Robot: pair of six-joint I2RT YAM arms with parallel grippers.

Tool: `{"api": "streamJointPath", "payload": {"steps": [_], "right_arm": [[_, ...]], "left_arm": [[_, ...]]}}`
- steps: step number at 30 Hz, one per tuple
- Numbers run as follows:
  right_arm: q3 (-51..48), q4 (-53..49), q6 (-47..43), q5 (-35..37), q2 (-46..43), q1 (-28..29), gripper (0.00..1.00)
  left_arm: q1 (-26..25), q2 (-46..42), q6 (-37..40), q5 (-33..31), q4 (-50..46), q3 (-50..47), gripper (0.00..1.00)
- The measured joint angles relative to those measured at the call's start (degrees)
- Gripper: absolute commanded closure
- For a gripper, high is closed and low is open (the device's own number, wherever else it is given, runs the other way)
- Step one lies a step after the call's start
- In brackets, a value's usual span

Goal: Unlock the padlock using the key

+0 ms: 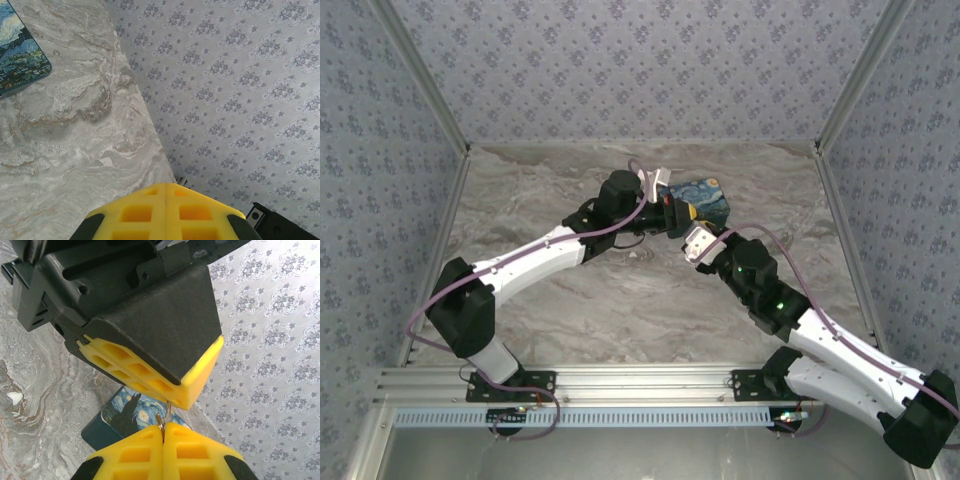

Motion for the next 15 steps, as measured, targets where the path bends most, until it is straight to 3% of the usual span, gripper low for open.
{"api": "streamJointPath", "payload": {"steps": [8, 11, 15], "right_arm": [[0.13, -2.97, 1.46, -0.59, 0.09, -0.09, 0.65], [0.39, -5.16, 2.49, -1.53, 0.00, -0.15, 0.44], [0.72, -8.35, 4.55, -4.68, -1.25, -0.85, 0.31]], "left_arm": [[0.07, 0.00, 2.62, -0.66, -1.53, 0.04, 1.00], [0.61, -0.02, 4.81, -1.27, -1.99, 0.04, 1.00], [1.73, -0.50, 8.39, -1.68, -2.36, -0.35, 1.00]]}}
